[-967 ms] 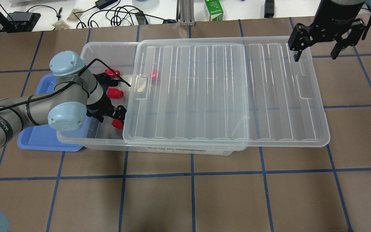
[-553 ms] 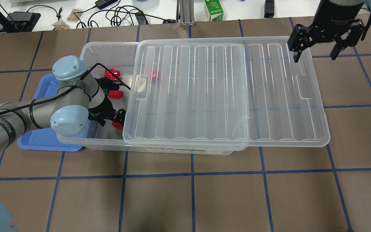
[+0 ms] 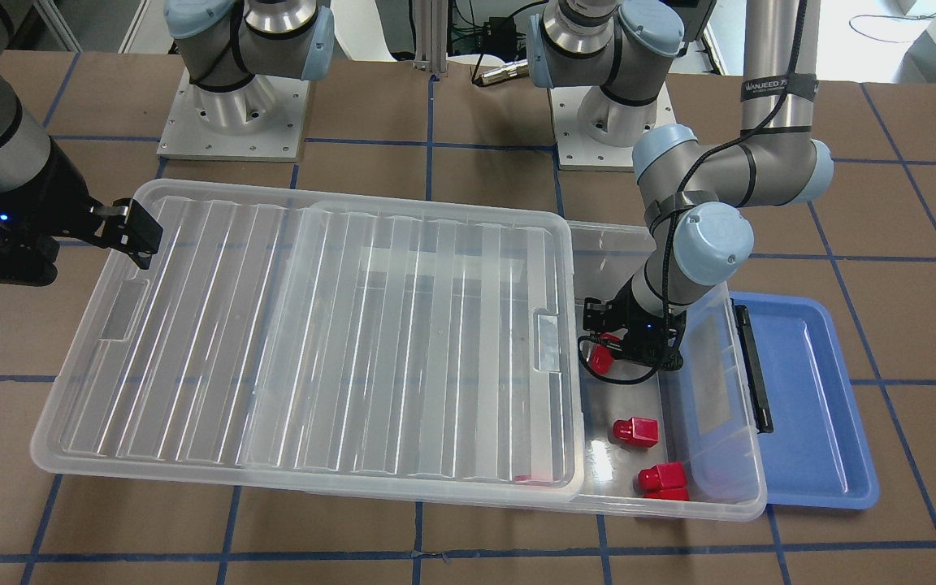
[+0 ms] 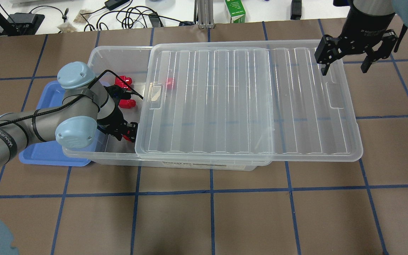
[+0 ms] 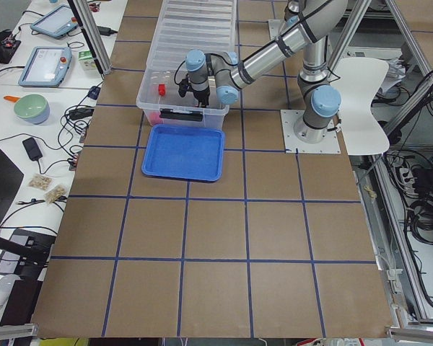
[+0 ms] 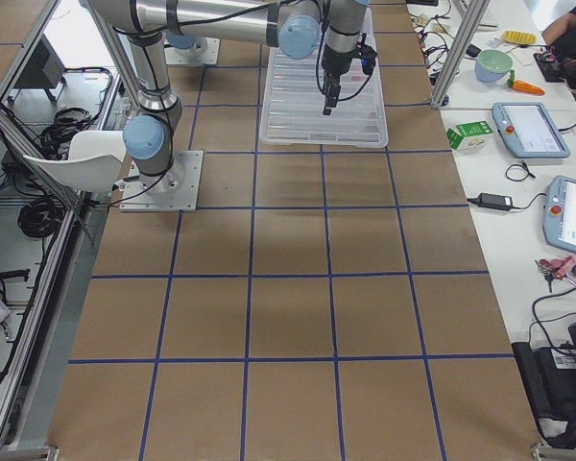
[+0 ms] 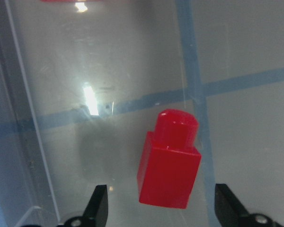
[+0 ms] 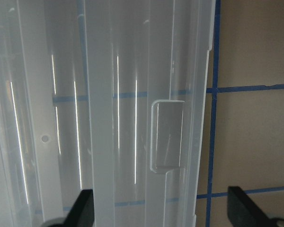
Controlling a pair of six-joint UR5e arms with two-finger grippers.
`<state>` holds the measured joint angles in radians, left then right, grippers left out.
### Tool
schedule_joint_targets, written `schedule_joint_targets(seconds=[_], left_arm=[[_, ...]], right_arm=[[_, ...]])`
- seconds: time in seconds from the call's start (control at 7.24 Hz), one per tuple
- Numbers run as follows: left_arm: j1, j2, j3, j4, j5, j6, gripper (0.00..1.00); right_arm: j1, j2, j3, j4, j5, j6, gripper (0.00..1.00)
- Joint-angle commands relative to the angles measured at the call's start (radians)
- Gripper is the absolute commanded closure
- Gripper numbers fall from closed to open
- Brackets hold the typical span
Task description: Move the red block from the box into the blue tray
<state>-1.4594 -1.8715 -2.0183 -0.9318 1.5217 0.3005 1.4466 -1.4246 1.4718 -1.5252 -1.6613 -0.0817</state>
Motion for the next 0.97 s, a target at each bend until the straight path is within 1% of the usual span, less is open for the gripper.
schedule_joint_targets(seconds=[0.0, 0.28, 0.41, 0.69, 0.83], left_arm=[[0.001, 0.000, 0.006, 0.001, 0.000, -0.006, 1.00], [-0.001, 0.030, 0.039, -0.015, 0.000, -0.014, 1.00], [-0.002, 0.060, 0.084, -0.086, 0.011, -0.017, 1.00], [0.001, 0.136, 0.224, -0.334, 0.009, -0.073, 1.00], [0.005, 0.162, 0.290, -0.429, 0.009, -0.075, 1.00]], right_arm=[[0.000, 0.007, 0.004, -0.013, -0.005, -0.001, 0.00], [0.000, 0.007, 0.002, -0.019, 0.000, -0.001, 0.00], [0.000, 0.007, 0.002, -0.021, 0.000, -0.001, 0.00], [0.000, 0.006, 0.002, -0.020, 0.000, -0.001, 0.00], [0.000, 0.007, 0.002, -0.021, 0.000, -0.001, 0.00]])
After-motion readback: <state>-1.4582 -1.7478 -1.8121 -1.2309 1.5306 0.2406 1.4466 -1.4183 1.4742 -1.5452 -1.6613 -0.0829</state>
